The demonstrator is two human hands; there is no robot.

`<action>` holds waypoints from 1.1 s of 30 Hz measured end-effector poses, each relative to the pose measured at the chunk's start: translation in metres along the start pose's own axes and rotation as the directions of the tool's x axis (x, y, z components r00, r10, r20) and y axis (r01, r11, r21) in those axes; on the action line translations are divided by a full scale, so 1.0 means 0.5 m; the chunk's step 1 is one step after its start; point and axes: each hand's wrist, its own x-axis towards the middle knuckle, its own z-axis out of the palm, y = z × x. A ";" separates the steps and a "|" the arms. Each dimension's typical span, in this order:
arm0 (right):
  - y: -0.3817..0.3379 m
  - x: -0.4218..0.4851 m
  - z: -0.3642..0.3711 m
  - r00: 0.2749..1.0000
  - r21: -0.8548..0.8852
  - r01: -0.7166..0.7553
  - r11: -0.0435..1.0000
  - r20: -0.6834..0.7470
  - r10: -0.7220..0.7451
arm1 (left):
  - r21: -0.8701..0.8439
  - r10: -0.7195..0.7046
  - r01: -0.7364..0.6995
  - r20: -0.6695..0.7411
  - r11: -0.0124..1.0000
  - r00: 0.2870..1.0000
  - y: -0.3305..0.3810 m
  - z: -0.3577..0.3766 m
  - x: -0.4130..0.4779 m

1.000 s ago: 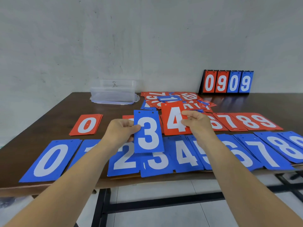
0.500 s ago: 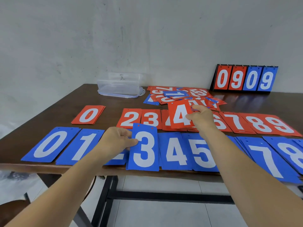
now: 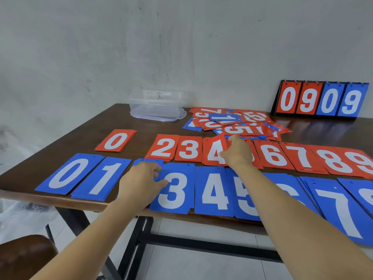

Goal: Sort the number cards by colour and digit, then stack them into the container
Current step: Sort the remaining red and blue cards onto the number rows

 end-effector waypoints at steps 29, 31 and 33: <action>0.054 0.129 -0.090 0.983 0.012 -0.078 0.997 -0.164 0.078 | -0.269 0.253 -0.256 -0.048 0.928 0.966 0.132 0.010 0.311; 0.076 0.143 -0.099 0.979 0.017 -0.102 0.995 -0.177 0.104 | -0.285 0.265 -0.264 -0.036 0.921 0.964 0.143 0.021 0.346; 0.092 0.158 -0.104 0.973 0.024 -0.127 0.992 -0.189 0.129 | -0.298 0.275 -0.274 -0.039 0.914 0.961 0.155 0.035 0.384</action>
